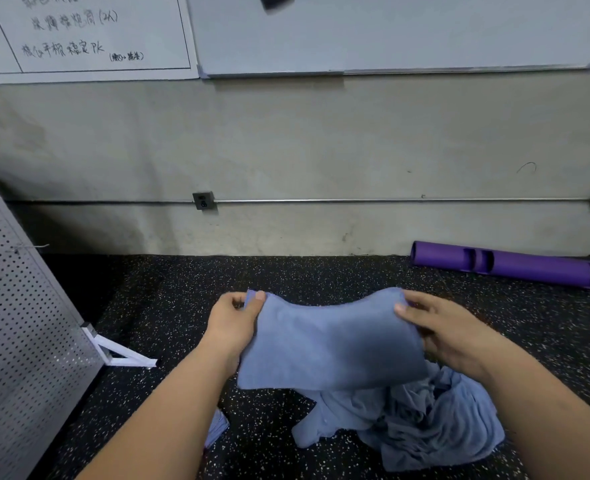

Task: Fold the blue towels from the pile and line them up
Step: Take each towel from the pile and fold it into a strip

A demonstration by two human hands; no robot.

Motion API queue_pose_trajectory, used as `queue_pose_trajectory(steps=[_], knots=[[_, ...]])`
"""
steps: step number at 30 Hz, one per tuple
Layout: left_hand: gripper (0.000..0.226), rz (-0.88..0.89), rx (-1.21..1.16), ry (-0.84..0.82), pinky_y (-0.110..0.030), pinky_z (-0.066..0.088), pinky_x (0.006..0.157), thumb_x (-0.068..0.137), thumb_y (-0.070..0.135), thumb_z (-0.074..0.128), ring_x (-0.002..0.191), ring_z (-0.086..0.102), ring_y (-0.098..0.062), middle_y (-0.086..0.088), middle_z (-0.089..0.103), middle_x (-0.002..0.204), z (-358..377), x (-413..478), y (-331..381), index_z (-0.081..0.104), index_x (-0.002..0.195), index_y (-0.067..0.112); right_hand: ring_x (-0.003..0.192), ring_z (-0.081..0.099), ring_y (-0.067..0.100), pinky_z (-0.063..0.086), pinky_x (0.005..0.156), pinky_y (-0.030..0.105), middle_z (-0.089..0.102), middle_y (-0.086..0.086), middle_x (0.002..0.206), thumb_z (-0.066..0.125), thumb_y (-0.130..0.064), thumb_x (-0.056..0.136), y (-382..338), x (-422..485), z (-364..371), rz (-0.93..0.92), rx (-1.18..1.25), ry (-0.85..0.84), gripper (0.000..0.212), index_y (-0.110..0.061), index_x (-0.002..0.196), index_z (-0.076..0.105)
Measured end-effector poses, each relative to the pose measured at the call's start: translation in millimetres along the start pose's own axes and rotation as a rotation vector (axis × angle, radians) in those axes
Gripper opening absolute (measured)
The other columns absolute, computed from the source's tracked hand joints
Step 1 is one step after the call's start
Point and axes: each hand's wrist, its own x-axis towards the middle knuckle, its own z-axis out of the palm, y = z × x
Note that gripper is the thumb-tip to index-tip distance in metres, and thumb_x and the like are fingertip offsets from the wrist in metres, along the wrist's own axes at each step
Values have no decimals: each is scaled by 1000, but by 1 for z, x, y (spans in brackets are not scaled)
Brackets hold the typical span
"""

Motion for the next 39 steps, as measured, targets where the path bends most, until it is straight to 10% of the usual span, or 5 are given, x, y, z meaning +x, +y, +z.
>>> queue_pose_trajectory(steps=[9, 12, 18, 31, 39], knots=[[21, -136, -40, -142, -44, 49, 79, 100, 22, 74, 87, 65, -28, -21, 79, 101, -27, -1, -11, 78, 97, 1, 110, 74, 36, 54, 109, 51, 77, 23, 113, 70, -8, 100, 15, -4, -7, 83, -204, 108, 17, 1, 113, 75], [20, 9, -48, -130, -43, 51, 77, 103, 28, 69, 84, 65, -25, -18, 78, 98, -35, -7, -8, 79, 89, 18, 96, 77, 28, 60, 85, 43, 80, 14, 104, 62, -16, 107, 8, -14, -1, -113, -374, 153, 12, -10, 115, 69], [14, 410, 161, -84, -37, 44, 67, 107, 35, 60, 68, 51, -15, -19, 64, 79, -55, -46, 3, 65, 98, 26, 88, 72, 23, 54, 86, 44, 78, -5, 90, 58, -32, 107, -1, -51, 13, -435, -647, 288, 2, -33, 107, 60], [27, -86, -210, -120, -39, 56, 83, 94, 30, 81, 104, 69, -22, -6, 75, 119, -64, -55, -1, 73, 119, 24, 83, 72, 19, 57, 66, 34, 78, 7, 98, 70, -27, 102, -3, -86, 42, -184, -187, 154, 19, -37, 117, 76], [33, 224, 67, -147, -36, 54, 79, 96, 13, 77, 87, 69, -23, -11, 75, 93, -78, -42, -11, 75, 112, 41, 58, 63, 2, 45, 50, 15, 79, 5, 95, 75, -6, 96, 4, -69, 25, -159, -249, 57, 25, -22, 114, 81]])
